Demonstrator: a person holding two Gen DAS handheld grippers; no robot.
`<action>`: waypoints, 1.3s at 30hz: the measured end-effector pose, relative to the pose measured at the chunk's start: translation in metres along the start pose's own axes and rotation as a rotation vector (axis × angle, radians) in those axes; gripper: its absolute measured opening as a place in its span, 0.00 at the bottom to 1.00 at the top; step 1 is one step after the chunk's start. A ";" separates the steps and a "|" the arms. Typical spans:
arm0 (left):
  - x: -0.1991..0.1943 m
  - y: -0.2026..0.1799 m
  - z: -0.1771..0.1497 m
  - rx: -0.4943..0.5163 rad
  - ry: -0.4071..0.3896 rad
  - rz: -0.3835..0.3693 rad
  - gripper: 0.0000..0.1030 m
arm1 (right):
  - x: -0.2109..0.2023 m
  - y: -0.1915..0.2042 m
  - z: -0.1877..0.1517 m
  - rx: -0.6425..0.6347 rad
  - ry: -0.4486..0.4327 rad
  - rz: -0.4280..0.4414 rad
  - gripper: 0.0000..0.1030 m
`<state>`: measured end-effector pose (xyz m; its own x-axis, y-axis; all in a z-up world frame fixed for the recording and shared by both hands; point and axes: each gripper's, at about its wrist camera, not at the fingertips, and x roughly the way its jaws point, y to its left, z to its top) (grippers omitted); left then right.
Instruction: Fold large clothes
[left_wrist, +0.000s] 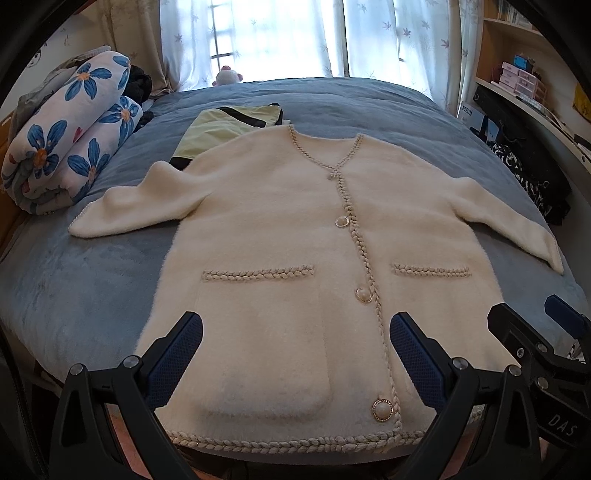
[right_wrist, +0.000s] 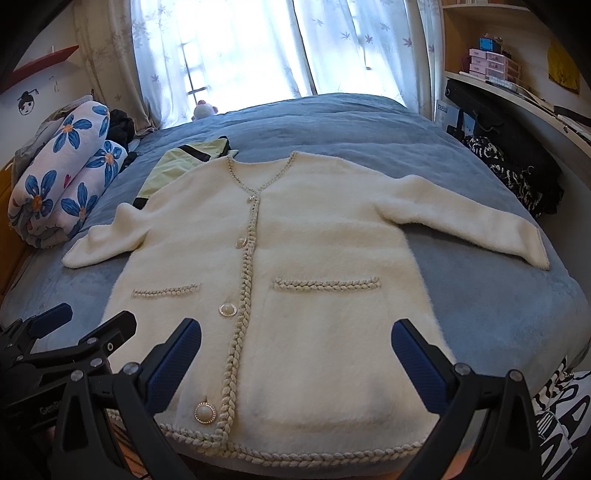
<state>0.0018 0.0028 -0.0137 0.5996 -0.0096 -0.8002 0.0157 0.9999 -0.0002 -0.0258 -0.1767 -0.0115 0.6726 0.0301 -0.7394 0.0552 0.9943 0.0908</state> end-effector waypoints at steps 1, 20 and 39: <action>0.000 0.000 0.001 -0.001 0.001 0.000 0.97 | 0.000 0.000 0.001 0.000 -0.001 -0.001 1.00; 0.006 -0.005 0.010 0.018 0.005 -0.012 0.91 | 0.006 -0.004 0.007 0.016 -0.001 0.003 1.00; 0.010 -0.012 0.013 0.022 0.007 -0.016 0.90 | 0.008 -0.008 0.008 0.027 0.001 0.012 1.00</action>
<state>0.0178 -0.0097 -0.0145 0.5932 -0.0252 -0.8047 0.0424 0.9991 0.0000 -0.0145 -0.1852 -0.0129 0.6723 0.0419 -0.7391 0.0672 0.9908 0.1172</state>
